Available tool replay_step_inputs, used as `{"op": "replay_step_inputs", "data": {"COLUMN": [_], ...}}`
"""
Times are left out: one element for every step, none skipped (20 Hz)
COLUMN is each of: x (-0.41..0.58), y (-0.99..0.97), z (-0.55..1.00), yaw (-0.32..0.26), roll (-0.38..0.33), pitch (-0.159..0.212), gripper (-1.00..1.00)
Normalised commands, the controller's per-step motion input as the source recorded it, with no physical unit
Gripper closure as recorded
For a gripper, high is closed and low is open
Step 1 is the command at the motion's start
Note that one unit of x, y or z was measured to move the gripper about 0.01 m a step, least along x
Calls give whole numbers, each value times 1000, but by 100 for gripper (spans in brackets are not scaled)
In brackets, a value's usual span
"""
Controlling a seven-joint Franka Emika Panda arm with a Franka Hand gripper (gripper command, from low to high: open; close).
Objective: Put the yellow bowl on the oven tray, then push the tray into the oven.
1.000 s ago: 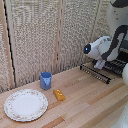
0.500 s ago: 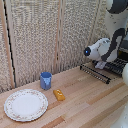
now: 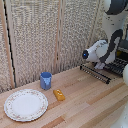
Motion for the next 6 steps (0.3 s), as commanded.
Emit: {"op": "replay_step_inputs", "data": {"x": [343, 351, 363, 394, 414, 414], "y": [286, 283, 280, 280, 297, 306], "z": [474, 483, 486, 503, 491, 480], "yaw": [0, 0, 0, 0, 0, 0], "roll": [206, 202, 200, 196, 198, 199], "pitch": [63, 64, 66, 69, 76, 93], "gripper": [-100, -100, -100, -100, -100, -100]}}
